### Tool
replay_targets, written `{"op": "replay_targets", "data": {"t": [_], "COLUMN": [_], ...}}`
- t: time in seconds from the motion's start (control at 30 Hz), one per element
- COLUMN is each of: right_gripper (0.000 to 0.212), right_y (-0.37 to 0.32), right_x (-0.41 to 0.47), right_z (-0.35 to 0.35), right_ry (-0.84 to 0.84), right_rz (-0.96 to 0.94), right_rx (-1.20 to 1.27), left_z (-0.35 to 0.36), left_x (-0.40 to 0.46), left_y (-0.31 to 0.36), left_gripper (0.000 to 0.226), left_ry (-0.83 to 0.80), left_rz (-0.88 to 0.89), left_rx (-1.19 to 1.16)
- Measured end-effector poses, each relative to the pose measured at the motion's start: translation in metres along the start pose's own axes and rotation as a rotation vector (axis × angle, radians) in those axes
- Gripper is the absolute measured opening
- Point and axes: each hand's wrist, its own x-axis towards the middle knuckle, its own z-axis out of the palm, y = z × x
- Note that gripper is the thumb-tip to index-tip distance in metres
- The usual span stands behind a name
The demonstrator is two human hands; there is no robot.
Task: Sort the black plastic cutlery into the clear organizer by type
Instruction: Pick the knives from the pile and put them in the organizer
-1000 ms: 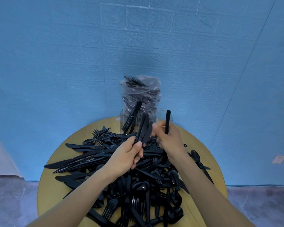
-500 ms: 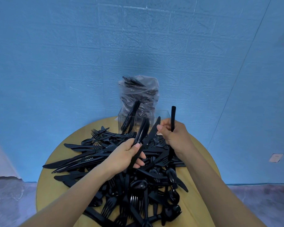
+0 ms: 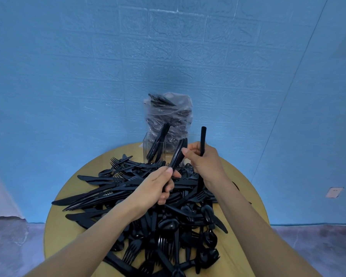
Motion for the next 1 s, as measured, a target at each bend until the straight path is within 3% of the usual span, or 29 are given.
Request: {"op": "replay_targets", "data": {"t": [0.13,0.27,0.37,0.43,0.6,0.73,1.0], "right_gripper": [0.035,0.040,0.058,0.053,0.017,0.029,0.032], "right_y": [-0.008,-0.003,0.001,0.002,0.011,0.012,0.022], "right_x": [-0.004,-0.007,-0.009,-0.012,-0.020,-0.035,-0.041], "right_z": [-0.004,-0.010,-0.013,-0.012,-0.001,0.015,0.026], "right_ry": [0.049,0.130,0.031,-0.011,0.109,-0.104,-0.091], "right_rz": [-0.049,-0.194,-0.207,-0.258,-0.524,-0.407,-0.591], "right_rx": [-0.048,-0.402,-0.500,-0.556,-0.579,-0.564,-0.706], "left_z": [-0.003,-0.011,-0.014,-0.014,-0.014,-0.011,-0.003], "left_x": [0.000,0.000,-0.001,-0.001,-0.001,-0.002,-0.003], "left_y": [-0.001,-0.001,-0.002,-0.002,0.000,0.003,0.009], "left_gripper": [0.028,0.028,0.028,0.028,0.029,0.028,0.031], "left_ry": [0.023,0.082,0.092,0.103,0.128,0.149,0.197], "left_rz": [-0.007,-0.031,-0.042,-0.052,-0.093,-0.119,-0.126], "left_rx": [0.072,0.073,0.080,0.069,-0.002,-0.085,-0.179]}}
